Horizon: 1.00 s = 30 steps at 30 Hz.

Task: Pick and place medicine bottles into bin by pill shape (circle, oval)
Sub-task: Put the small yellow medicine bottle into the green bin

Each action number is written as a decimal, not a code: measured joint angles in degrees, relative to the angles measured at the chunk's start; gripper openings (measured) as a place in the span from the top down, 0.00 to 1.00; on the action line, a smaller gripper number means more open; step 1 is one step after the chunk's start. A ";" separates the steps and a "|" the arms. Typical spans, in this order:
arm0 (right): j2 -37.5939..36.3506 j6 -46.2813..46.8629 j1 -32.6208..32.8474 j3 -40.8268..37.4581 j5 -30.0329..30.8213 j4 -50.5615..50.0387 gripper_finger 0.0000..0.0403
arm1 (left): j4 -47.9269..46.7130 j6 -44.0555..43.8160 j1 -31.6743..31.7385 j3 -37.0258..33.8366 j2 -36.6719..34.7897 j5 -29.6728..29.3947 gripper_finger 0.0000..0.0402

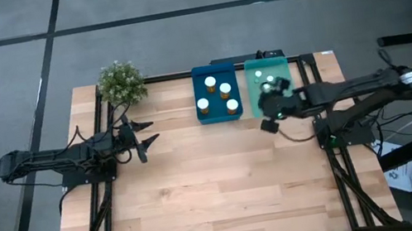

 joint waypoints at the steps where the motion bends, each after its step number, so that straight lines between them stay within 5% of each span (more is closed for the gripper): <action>1: -2.06 1.02 -1.27 -1.91 1.00 0.17 0.70 | -0.05 -0.02 0.00 0.01 0.00 0.00 0.42; 12: -19.03 5.47 -17.18 -15.85 1.25 2.26 0.70 | -0.18 -0.02 0.00 0.01 0.00 0.00 0.42; 22: -19.86 0.06 -28.74 -22.70 -16.89 15.78 0.70 | -0.22 -0.02 0.00 0.00 0.00 0.00 0.42; 30: -19.63 1.71 -35.28 -26.31 -18.52 16.98 0.70 | -0.25 -0.02 0.00 0.01 0.00 0.00 0.42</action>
